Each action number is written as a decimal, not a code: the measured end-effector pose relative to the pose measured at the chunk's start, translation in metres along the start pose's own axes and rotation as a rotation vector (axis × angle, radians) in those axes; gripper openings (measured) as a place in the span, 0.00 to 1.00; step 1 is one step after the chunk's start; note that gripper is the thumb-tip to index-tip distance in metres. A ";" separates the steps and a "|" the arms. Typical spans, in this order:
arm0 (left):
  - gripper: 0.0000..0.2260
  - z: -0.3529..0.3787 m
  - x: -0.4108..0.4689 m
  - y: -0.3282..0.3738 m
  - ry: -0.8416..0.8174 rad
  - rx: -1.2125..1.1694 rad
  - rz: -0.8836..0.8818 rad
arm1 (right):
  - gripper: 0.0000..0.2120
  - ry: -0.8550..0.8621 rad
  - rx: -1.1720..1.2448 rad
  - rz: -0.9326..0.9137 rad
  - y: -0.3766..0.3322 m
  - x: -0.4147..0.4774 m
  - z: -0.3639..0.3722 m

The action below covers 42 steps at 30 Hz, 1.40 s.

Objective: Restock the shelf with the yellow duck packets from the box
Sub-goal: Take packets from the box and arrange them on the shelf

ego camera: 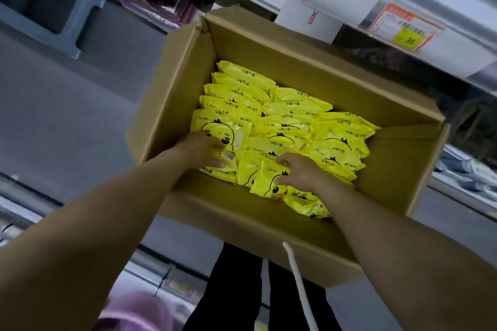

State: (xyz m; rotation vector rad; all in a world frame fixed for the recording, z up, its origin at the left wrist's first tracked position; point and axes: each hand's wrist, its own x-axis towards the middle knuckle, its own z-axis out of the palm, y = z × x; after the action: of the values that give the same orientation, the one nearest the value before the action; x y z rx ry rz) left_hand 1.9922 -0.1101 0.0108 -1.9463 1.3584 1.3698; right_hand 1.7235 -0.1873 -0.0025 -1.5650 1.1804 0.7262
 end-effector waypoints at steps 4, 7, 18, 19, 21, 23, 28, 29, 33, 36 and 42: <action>0.30 -0.003 0.009 -0.002 0.009 -0.032 0.011 | 0.26 -0.032 -0.045 -0.015 0.001 0.009 -0.005; 0.28 -0.010 0.013 -0.006 -0.033 -0.037 0.045 | 0.28 -0.094 -0.068 -0.012 -0.001 0.012 -0.010; 0.15 -0.002 0.020 -0.005 0.032 -0.145 0.002 | 0.11 -0.009 0.154 -0.118 -0.023 0.021 -0.027; 0.14 -0.001 0.020 -0.005 0.053 -0.160 -0.014 | 0.12 0.014 0.175 -0.124 -0.028 0.022 -0.030; 0.12 0.001 0.020 -0.003 0.087 -0.181 -0.036 | 0.16 0.041 0.149 -0.112 -0.036 0.024 -0.035; 0.10 0.002 0.022 -0.003 0.107 -0.191 -0.042 | 0.20 0.010 0.136 -0.077 -0.037 0.026 -0.038; 0.19 0.004 0.023 -0.011 -0.010 -0.275 0.005 | 0.37 -0.024 0.194 -0.074 -0.026 0.019 -0.023; 0.22 0.004 0.022 -0.012 -0.037 -0.259 0.018 | 0.38 0.002 0.204 -0.064 -0.024 0.018 -0.019; 0.23 0.007 0.023 -0.014 0.003 -0.212 0.038 | 0.31 -0.013 0.224 -0.020 -0.017 0.018 -0.010; 0.18 0.010 0.025 -0.012 0.075 -0.226 0.023 | 0.34 0.044 0.245 0.073 -0.013 0.021 -0.012; 0.11 0.003 0.024 -0.002 0.130 -0.172 -0.022 | 0.40 0.063 0.500 0.156 -0.001 0.011 -0.023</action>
State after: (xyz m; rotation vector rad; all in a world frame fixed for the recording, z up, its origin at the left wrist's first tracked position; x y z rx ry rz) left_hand 1.9937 -0.1180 -0.0120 -2.1904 1.3098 1.4125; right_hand 1.7256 -0.2127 -0.0046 -1.0941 1.4133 0.4347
